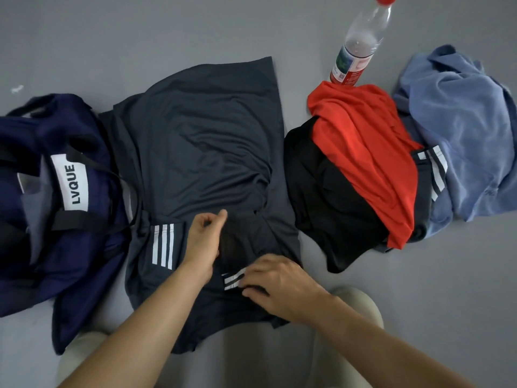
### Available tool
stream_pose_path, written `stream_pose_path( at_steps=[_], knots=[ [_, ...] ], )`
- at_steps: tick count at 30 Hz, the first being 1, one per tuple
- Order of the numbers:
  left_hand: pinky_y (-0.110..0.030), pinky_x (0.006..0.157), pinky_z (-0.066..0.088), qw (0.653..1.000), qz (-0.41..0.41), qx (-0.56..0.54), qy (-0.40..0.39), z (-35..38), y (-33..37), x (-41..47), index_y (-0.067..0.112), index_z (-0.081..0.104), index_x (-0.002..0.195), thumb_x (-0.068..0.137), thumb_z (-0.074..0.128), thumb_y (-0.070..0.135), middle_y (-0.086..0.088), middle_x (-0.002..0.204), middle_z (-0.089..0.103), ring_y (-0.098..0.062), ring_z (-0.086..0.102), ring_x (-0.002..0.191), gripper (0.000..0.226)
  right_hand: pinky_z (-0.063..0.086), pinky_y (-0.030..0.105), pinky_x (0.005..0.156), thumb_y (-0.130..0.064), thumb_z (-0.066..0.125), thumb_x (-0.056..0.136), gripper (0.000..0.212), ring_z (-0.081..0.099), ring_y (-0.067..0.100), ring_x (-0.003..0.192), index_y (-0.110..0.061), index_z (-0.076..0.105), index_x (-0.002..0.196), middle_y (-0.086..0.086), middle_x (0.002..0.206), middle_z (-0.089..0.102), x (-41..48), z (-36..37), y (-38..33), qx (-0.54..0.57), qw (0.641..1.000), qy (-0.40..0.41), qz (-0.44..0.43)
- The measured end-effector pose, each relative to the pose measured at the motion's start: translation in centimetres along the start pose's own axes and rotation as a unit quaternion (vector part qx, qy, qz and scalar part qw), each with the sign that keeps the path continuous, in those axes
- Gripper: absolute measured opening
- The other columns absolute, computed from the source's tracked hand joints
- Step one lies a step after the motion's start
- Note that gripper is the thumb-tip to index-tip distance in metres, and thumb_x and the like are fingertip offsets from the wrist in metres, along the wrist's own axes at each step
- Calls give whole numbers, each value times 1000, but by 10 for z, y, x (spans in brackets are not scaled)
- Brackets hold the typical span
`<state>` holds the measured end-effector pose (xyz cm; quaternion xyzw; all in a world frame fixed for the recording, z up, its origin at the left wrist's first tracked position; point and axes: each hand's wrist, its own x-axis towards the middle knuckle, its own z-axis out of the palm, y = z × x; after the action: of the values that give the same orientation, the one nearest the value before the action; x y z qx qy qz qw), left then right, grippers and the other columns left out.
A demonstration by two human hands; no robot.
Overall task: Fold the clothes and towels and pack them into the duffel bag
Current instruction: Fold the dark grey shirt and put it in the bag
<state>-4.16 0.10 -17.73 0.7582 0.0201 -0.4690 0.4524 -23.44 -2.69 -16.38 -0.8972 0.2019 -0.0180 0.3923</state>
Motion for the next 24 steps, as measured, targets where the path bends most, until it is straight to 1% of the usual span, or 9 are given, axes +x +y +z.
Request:
stream_pose_path(
  at_steps=[2, 4, 7, 9, 11, 15, 19, 22, 24],
  knots=[
    [-41, 84, 55, 996, 51, 69, 12, -5, -13, 3, 30, 55, 100, 85, 77, 32, 1, 91, 70, -20, 67, 87, 27, 52, 33, 92, -30, 55, 99, 22, 63, 13, 104, -23, 74, 107, -8, 110, 71, 0, 1, 10, -8, 999, 49, 15],
    [-35, 81, 53, 985, 97, 138, 23, -5, -20, 2, 37, 52, 106, 87, 75, 28, 5, 90, 70, -16, 67, 83, 31, 47, 31, 105, -32, 52, 101, 31, 59, 16, 122, -20, 69, 124, -2, 128, 66, 1, -1, 28, -63, 989, 128, 47],
    [-26, 82, 49, 964, 165, 208, 30, -2, -22, -7, 40, 49, 129, 94, 67, 26, 12, 96, 70, -3, 65, 85, 42, 31, 40, 120, -55, 31, 103, 63, 24, 23, 151, -20, 35, 155, 7, 162, 32, 1, -2, 53, -203, 975, 27, 86],
    [-23, 81, 48, 937, 223, 262, 63, -8, -24, -15, 37, 49, 135, 96, 63, 23, 17, 102, 66, 0, 62, 85, 43, 23, 47, 122, -66, 21, 100, 75, 7, 26, 155, -22, 18, 160, 9, 167, 12, -5, 3, 61, -263, 959, -51, 95],
    [-25, 86, 50, 899, 284, 320, 95, -25, -31, -23, 31, 55, 132, 96, 62, 19, 15, 110, 63, -1, 59, 95, 39, 19, 51, 122, -72, 18, 97, 80, 0, 26, 155, -22, 12, 160, 8, 168, 4, -10, 5, 62, -281, 952, -67, 96],
    [-37, 106, 45, 807, 359, 452, 122, -84, -52, -32, 20, 58, 131, 92, 68, 20, 1, 131, 57, -19, 50, 123, 40, 22, 53, 121, -70, 31, 98, 77, 14, 27, 154, -20, 32, 156, 10, 165, 22, 4, 6, 39, -227, 971, 0, 80],
    [-43, 107, 44, 811, 327, 465, 136, -130, -56, -23, 19, 58, 135, 93, 66, 18, -3, 140, 53, -25, 48, 128, 42, 49, 42, 105, -34, 50, 103, 46, 50, 24, 134, -13, 52, 144, 6, 149, 50, 63, 19, -9, -132, 989, 70, 5],
    [-43, 107, 45, 818, 334, 451, 124, -153, -44, -5, 17, 58, 137, 96, 60, 10, -3, 142, 53, -25, 51, 128, 42, 48, 36, 102, -27, 53, 102, 48, 56, 21, 123, -15, 47, 147, 1, 145, 49, 123, 34, -46, -28, 997, -7, 67],
    [-43, 104, 48, 802, 355, 469, 102, -162, -30, 10, 18, 56, 140, 95, 58, 6, -3, 141, 55, -27, 54, 124, 46, 46, 36, 103, -30, 55, 101, 52, 57, 20, 121, -16, 42, 150, 2, 145, 47, 156, 42, -59, 12, 991, -33, 129]
  ],
)
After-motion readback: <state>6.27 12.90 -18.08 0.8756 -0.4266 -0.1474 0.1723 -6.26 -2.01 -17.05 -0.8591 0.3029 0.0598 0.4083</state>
